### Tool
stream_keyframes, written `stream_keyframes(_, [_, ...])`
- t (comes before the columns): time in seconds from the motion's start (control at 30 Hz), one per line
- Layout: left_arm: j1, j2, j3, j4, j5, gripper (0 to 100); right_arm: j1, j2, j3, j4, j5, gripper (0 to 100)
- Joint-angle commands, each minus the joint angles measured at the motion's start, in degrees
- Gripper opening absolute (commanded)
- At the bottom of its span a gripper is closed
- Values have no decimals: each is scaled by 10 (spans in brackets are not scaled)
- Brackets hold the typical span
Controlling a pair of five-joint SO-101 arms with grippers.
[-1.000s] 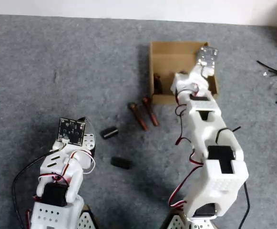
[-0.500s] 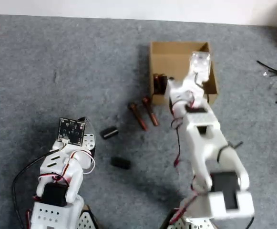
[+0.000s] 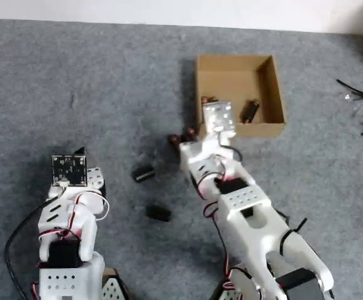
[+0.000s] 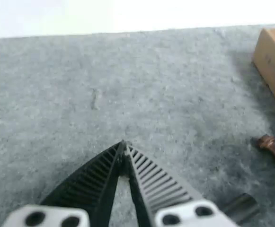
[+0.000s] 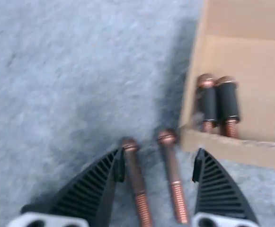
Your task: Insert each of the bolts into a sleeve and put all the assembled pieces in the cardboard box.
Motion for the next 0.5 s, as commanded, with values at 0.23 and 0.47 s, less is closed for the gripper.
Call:
stream_keyframes(0.23, [-12, -5, 11, -19, -1, 7, -103, -21, -7, 73, 89, 204])
stream_keyframes(0.47, [-10, -5, 11, -19, -1, 7, -93, -20, -7, 75, 91, 204])
